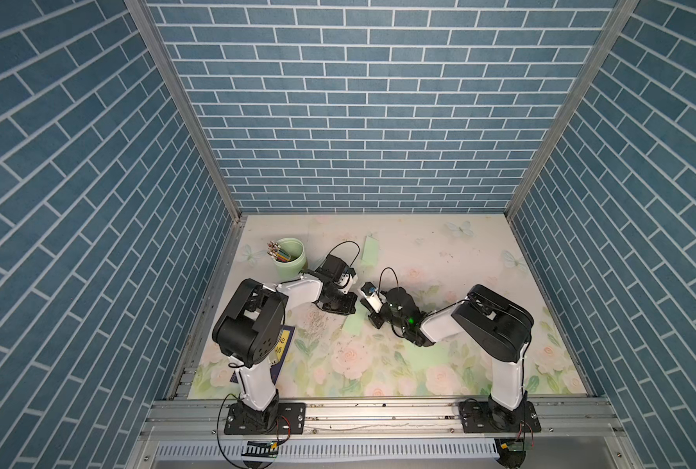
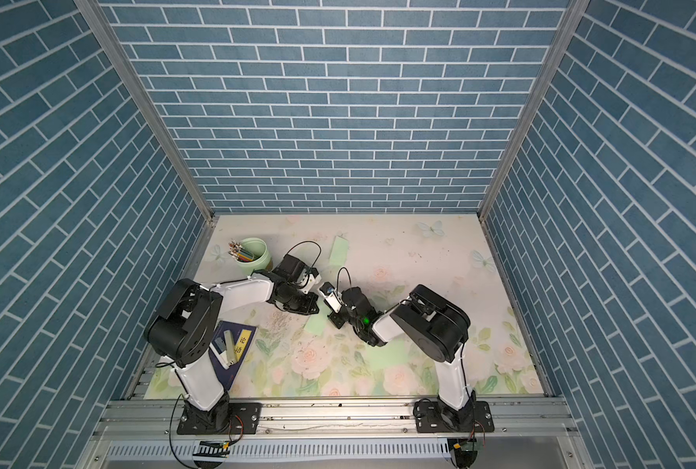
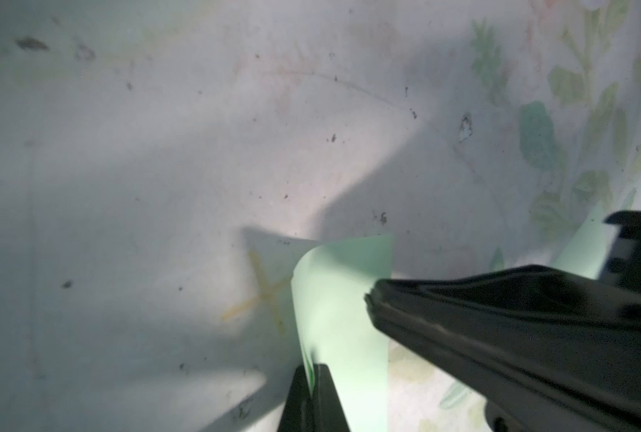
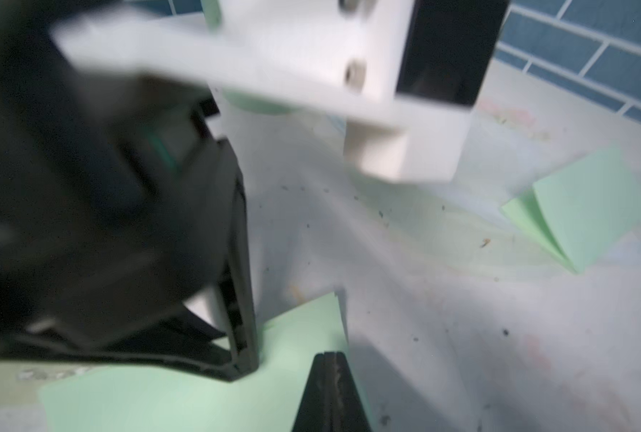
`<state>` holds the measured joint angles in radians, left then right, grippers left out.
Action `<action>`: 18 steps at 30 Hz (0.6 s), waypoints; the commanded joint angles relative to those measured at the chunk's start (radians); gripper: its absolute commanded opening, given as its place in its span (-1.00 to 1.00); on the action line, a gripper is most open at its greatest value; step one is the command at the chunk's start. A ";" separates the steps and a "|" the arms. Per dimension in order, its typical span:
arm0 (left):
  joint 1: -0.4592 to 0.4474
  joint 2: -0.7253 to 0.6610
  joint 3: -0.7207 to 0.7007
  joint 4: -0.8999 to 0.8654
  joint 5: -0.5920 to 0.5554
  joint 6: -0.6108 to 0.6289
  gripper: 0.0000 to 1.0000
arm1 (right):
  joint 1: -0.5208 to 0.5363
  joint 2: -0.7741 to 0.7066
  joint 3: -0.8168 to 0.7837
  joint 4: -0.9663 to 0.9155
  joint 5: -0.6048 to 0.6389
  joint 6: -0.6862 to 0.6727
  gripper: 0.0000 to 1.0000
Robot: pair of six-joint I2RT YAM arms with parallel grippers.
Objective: Fold the square paper along the opposite sides
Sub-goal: Smooth out the paper at the center of the board.
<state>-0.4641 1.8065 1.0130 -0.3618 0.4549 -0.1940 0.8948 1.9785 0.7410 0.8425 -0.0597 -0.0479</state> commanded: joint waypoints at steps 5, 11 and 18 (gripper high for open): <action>0.020 0.033 -0.047 -0.049 -0.114 0.010 -1.00 | 0.003 0.056 0.019 -0.068 0.060 0.064 -1.00; 0.021 0.024 -0.054 -0.048 -0.117 0.008 -1.00 | -0.013 0.063 0.010 -0.098 0.087 0.080 -1.00; 0.021 0.018 -0.057 -0.048 -0.118 0.008 -1.00 | -0.044 0.046 -0.031 -0.099 0.108 0.091 -1.00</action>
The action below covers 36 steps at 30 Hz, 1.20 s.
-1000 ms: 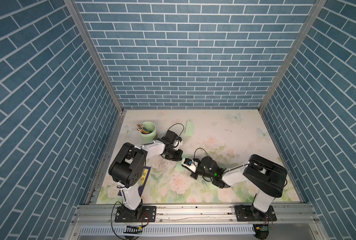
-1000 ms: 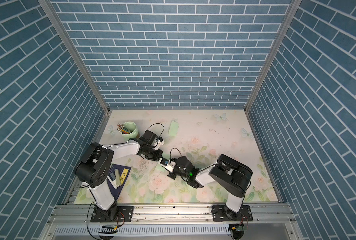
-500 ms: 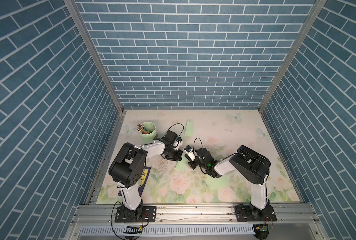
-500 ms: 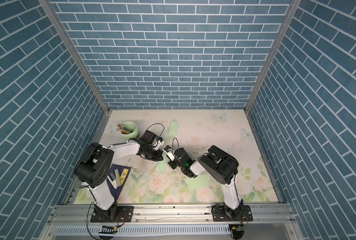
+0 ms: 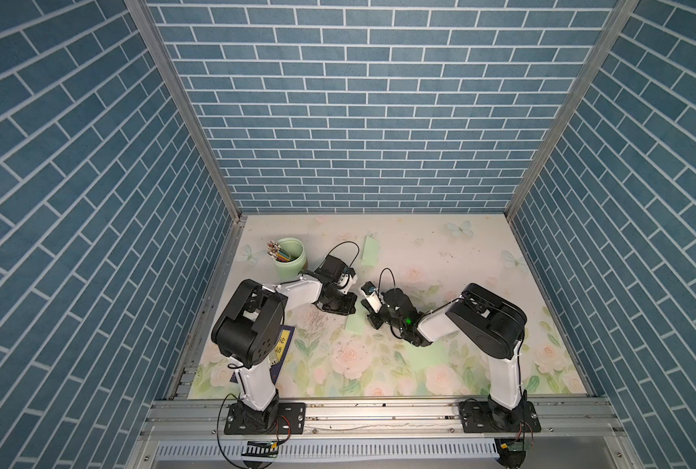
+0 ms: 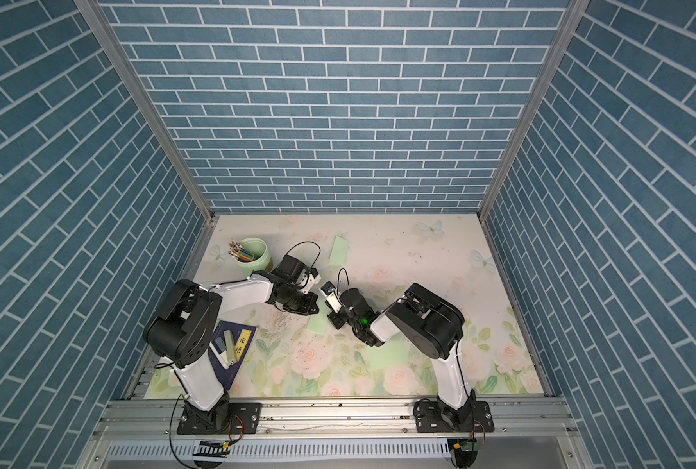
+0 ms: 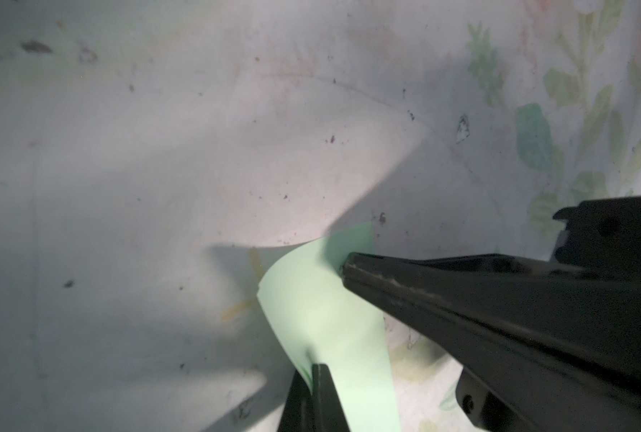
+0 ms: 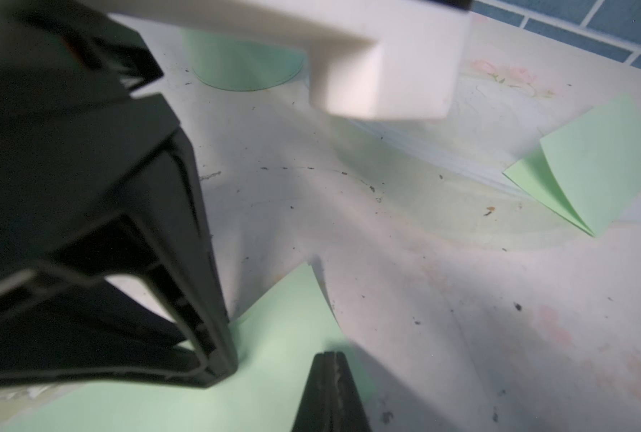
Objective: Fold the square paper along the opposite sides
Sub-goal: Smooth out the paper at the center of the board, then place the paper at the center of the board.
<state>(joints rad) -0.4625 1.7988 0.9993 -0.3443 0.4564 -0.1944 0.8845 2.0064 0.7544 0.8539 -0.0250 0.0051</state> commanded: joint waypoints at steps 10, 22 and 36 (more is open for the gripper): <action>0.020 0.017 -0.053 -0.062 -0.120 0.007 -1.00 | -0.058 0.007 -0.091 -0.077 0.070 0.066 -1.00; 0.019 -0.028 0.121 -0.119 -0.086 0.002 -1.00 | -0.095 -0.256 -0.148 -0.100 0.077 0.025 -1.00; 0.069 0.318 0.950 -0.361 -0.167 0.018 -1.00 | -0.097 -0.377 -0.201 -0.080 0.033 0.039 -1.00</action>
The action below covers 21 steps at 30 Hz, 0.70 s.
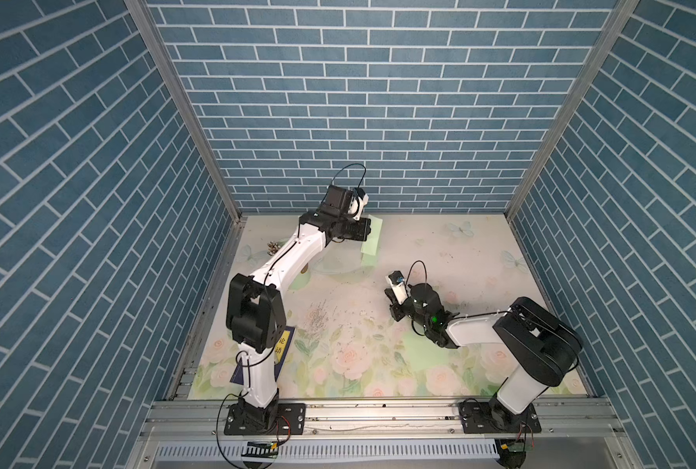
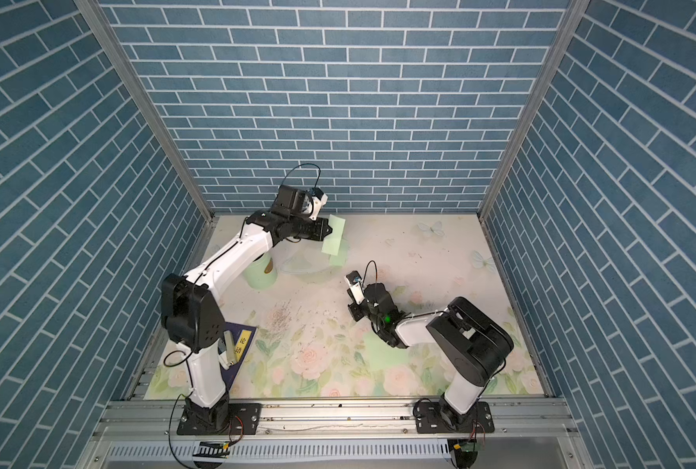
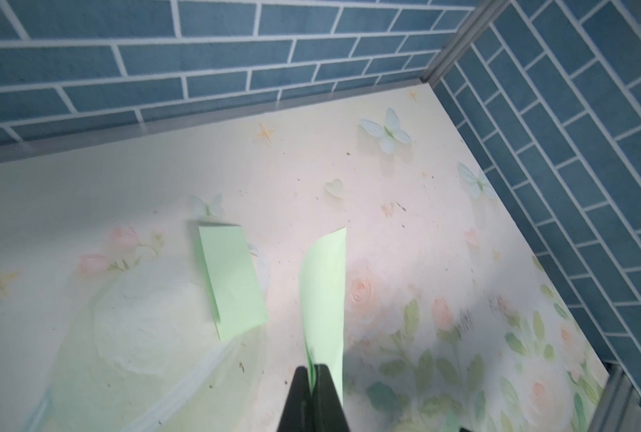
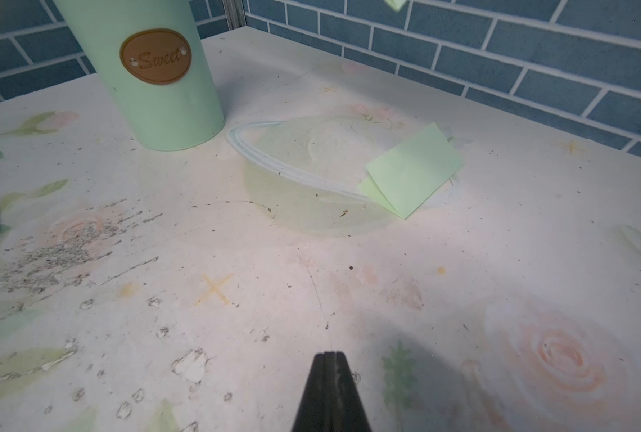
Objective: Fold the square paper along the opposite sides
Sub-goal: Place the paper at the center of the board.
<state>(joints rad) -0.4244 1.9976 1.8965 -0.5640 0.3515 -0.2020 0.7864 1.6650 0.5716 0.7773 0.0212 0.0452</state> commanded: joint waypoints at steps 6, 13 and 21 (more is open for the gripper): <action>0.094 0.226 0.144 -0.160 -0.103 0.023 -1.00 | 0.002 -0.063 -0.033 -0.009 -0.009 -0.011 -1.00; 0.151 0.287 0.134 -0.149 -0.134 0.021 -1.00 | 0.001 -0.051 -0.025 -0.010 -0.007 -0.031 -1.00; 0.161 0.377 0.170 -0.139 -0.121 0.011 -0.85 | -0.001 -0.031 -0.011 -0.009 -0.014 -0.036 -1.00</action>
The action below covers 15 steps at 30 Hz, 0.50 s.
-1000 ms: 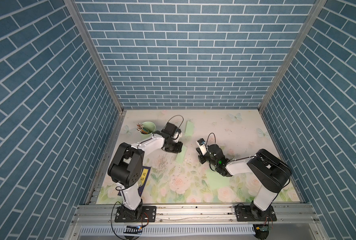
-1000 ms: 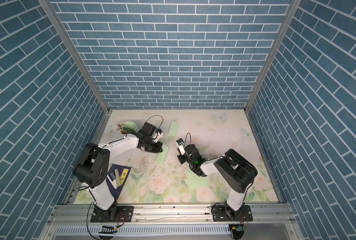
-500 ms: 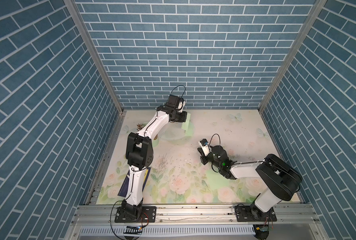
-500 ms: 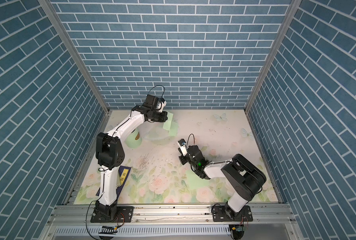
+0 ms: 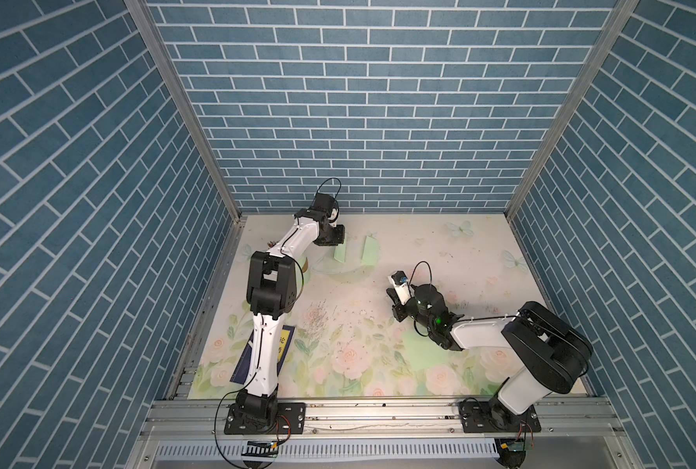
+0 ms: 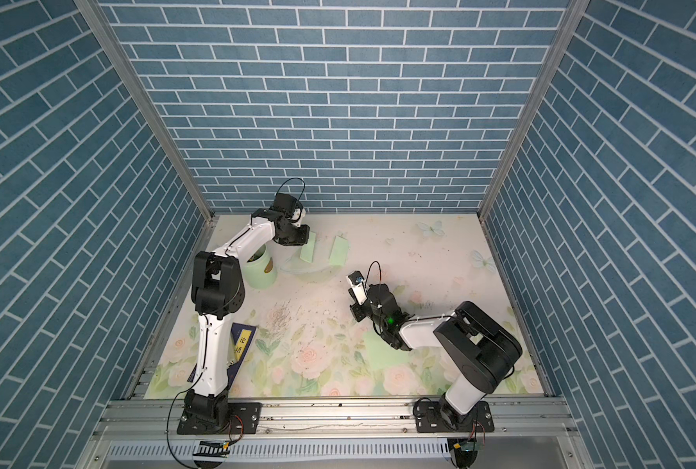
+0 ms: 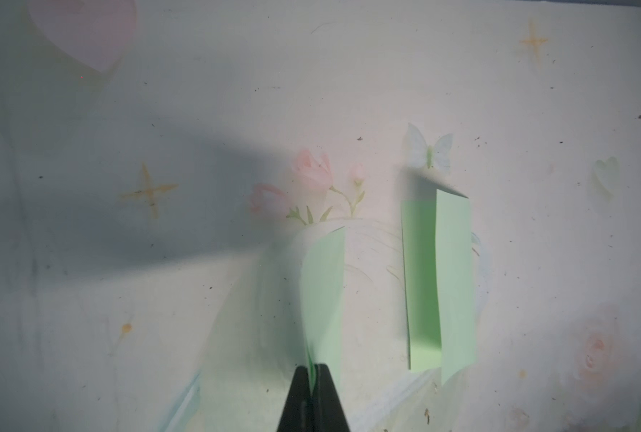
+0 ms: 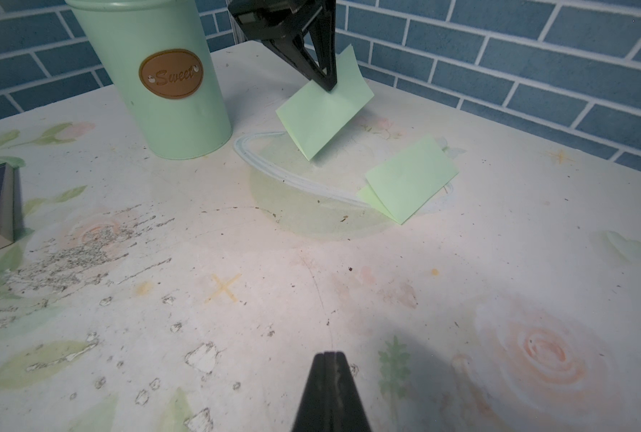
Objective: Fold the square paper along the opposite sides
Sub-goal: Place the paper at the center of the board.
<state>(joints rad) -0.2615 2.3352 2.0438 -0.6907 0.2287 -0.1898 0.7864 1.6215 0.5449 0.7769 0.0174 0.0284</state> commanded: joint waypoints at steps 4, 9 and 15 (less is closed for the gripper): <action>-0.002 0.064 0.035 -0.004 0.005 -0.021 -0.70 | -0.001 0.020 0.018 -0.008 -0.016 -0.018 -1.00; -0.003 0.092 0.046 0.003 0.006 -0.045 -0.49 | -0.001 0.024 0.024 -0.009 -0.023 -0.015 -1.00; -0.002 0.102 0.044 0.007 -0.005 -0.070 -0.16 | -0.001 0.027 0.029 -0.014 -0.024 -0.015 -1.00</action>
<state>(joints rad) -0.2623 2.4180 2.0678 -0.6811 0.2287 -0.2409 0.7864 1.6363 0.5488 0.7765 0.0025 0.0257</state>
